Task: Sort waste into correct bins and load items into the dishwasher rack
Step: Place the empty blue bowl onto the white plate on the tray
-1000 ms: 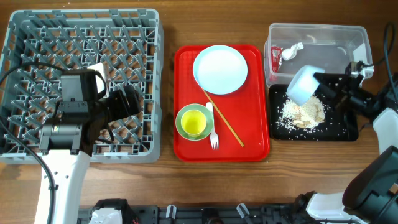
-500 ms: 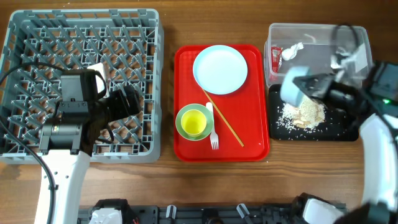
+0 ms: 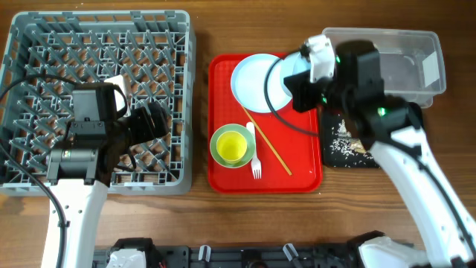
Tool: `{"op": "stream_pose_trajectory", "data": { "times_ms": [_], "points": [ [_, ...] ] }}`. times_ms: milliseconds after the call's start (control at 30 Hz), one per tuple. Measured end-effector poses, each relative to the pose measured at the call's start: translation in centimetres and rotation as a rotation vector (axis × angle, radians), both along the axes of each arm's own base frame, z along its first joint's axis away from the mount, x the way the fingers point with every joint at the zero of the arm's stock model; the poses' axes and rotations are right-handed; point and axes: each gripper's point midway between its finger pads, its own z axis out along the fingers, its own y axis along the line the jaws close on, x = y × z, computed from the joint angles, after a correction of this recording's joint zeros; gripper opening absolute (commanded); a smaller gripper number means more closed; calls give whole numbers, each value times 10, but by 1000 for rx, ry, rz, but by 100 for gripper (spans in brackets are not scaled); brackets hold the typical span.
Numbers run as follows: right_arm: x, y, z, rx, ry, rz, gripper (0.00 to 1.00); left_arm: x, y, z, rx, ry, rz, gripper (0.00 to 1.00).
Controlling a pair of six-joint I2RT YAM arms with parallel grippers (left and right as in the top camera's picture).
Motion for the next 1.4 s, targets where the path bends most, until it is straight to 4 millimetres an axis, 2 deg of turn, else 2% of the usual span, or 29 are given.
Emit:
{"op": "stream_pose_trajectory", "data": {
  "times_ms": [67, 133, 267, 400, 500, 600, 700, 767, 800, 900, 1000, 1100, 1200, 1267, 1300, 1400],
  "points": [
    [18, 3, 8, -28, 14, -10, 4, 0, 0, 0, 0, -2, 0, 100],
    [32, 4, 7, -64, 48, -10, 4, 0, 0, 0, 0, -1, 0, 100],
    [62, 16, -13, -119, 92, 12, 4, 0, 0, 0, 0, -2, 0, 100],
    [75, 34, -68, -184, 171, 49, 4, 0, 0, 0, 0, -2, 0, 100],
    [74, 47, -113, -235, 250, 79, 4, 0, 0, 0, 0, -2, 0, 100],
    [69, 56, -148, -269, 318, 106, 4, 0, 0, 0, 0, -2, 0, 100],
    [64, 60, -169, -296, 361, 110, 5, 0, 0, 0, 0, -2, 0, 100],
    [63, 62, -175, -301, 371, 102, 19, 0, 0, 0, 0, -2, 0, 100],
    [64, 62, -175, -300, 370, 96, 29, 0, 0, 0, 0, -2, 0, 100],
    [65, 61, -175, -296, 375, 80, 34, 0, 0, 0, 0, -1, 0, 100],
    [57, 57, -176, -308, 411, 77, 38, 0, 0, 0, 0, -1, 0, 100],
    [48, 53, -164, -308, 429, 67, 44, 0, 0, 0, 0, -1, 0, 100],
    [46, 53, -132, -272, 385, 48, 47, 0, 0, 0, 0, -1, 0, 100],
    [39, 54, -94, -227, 333, 51, 48, 0, 0, 0, 0, -2, 0, 100],
    [33, 54, -74, -204, 312, 58, 47, 0, 0, 0, 0, -2, 0, 100],
    [9, 53, -36, -159, 306, 87, 47, 0, 0, 0, 0, -1, 0, 100]
  ]
}}
